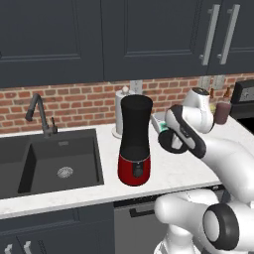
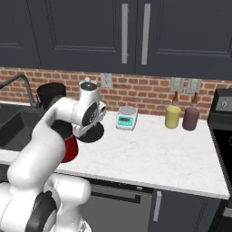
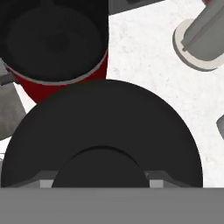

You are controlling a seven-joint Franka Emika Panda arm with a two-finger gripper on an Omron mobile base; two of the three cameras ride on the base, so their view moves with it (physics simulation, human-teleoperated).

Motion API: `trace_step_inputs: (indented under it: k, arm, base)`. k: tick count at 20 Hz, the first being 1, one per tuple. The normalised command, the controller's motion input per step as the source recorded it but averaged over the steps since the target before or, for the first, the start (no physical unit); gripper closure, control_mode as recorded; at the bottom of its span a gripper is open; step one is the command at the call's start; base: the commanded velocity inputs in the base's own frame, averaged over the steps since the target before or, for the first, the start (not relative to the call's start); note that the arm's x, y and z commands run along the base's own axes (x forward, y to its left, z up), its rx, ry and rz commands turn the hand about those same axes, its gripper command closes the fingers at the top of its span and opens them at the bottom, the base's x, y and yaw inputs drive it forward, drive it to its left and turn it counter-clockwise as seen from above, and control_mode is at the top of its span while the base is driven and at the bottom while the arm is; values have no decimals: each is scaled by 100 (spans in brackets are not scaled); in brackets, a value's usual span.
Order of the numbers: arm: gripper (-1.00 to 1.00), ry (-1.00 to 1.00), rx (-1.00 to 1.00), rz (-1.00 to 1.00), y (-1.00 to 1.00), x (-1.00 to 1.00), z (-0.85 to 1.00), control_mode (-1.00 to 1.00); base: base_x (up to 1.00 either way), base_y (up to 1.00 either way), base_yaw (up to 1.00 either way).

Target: Close the lid blender by securely placing the lid on top.

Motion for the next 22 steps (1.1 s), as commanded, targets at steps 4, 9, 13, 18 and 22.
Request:
trace_step_inputs:
  k: [4, 9, 13, 18, 22]
  arm:
    - [100, -7, 0, 0, 3, -26, 100, -100]
    - [100, -10, 0, 0, 3, -31, 100, -100]
    - [100, -11, 0, 0, 11, -39, 100, -100]
    - [100, -8, 0, 0, 20, -35, 100, -100]
    - [100, -2, 0, 0, 45, -23, 90, -100]
  base:
    - [0, 0, 0]
    - [0, 0, 0]
    - [0, 0, 0]
    - [0, 0, 0]
    - [0, 0, 0]
